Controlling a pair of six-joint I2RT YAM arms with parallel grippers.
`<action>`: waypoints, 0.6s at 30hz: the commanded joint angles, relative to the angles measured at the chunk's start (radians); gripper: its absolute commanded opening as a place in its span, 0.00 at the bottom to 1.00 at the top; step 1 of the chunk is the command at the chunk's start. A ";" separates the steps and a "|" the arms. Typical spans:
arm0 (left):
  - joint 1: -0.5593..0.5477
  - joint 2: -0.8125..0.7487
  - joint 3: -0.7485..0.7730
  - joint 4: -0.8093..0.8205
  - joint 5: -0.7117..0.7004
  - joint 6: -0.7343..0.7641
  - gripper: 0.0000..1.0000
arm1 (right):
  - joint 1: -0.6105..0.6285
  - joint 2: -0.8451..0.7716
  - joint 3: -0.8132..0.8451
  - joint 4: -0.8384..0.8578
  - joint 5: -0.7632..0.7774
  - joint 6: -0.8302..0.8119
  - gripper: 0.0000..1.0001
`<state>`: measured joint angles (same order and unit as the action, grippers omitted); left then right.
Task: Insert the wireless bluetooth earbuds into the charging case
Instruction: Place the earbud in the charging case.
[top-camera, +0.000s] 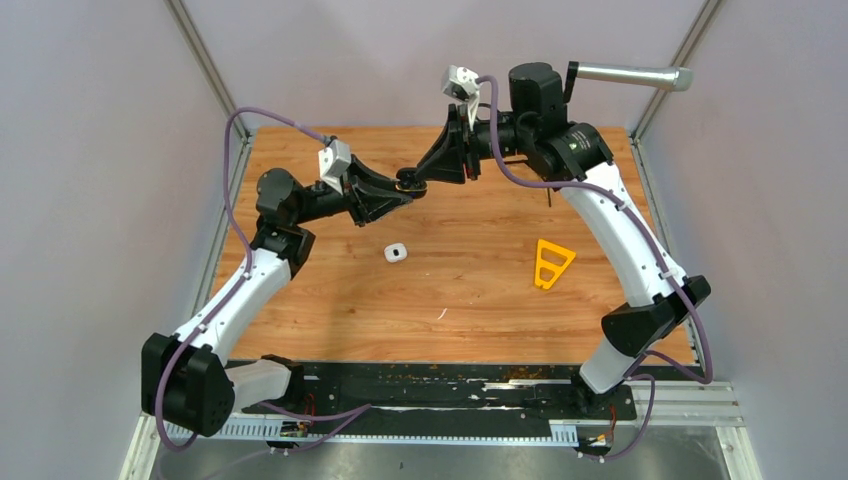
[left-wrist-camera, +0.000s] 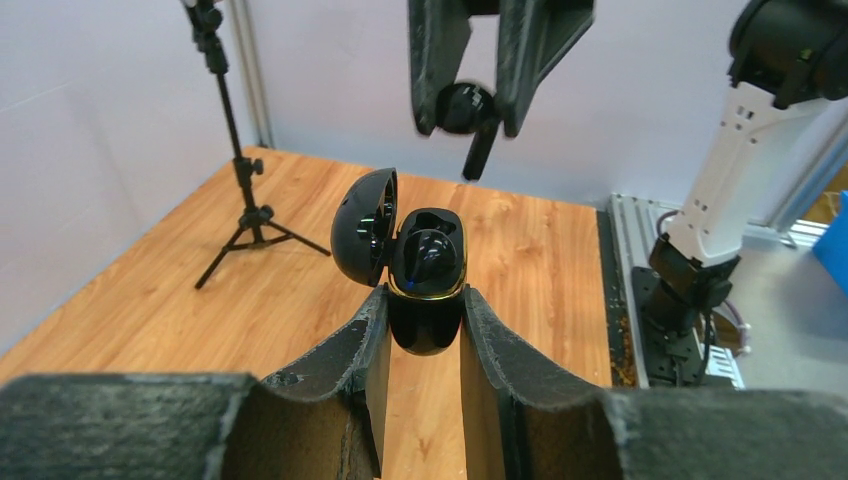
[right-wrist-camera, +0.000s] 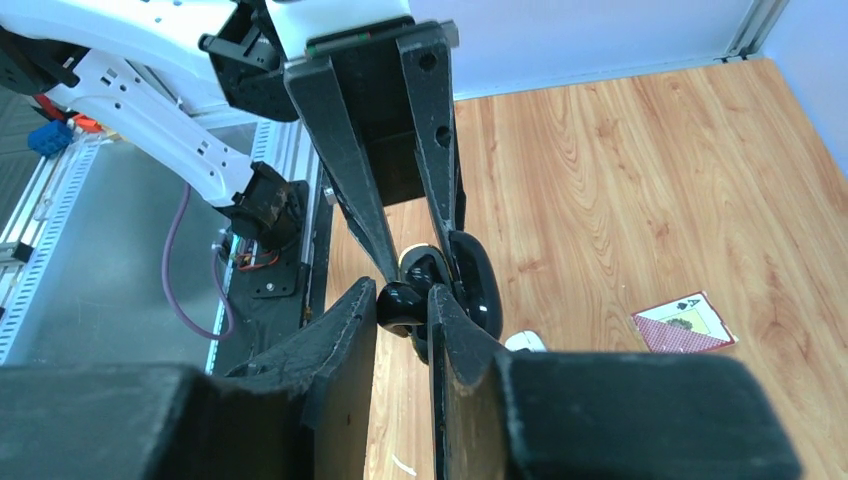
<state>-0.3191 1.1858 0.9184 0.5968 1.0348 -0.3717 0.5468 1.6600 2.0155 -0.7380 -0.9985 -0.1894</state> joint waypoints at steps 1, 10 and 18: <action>-0.003 -0.015 -0.034 0.084 -0.113 0.037 0.00 | 0.002 -0.013 0.057 0.042 0.059 0.042 0.03; -0.021 -0.017 -0.051 0.133 -0.296 0.048 0.00 | 0.001 -0.036 -0.019 0.107 0.447 0.173 0.01; -0.041 -0.008 -0.042 0.115 -0.325 0.069 0.00 | 0.007 0.011 0.049 0.125 0.486 0.277 0.00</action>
<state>-0.3534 1.1858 0.8623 0.6773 0.7525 -0.3347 0.5468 1.6653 2.0171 -0.6662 -0.5644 0.0032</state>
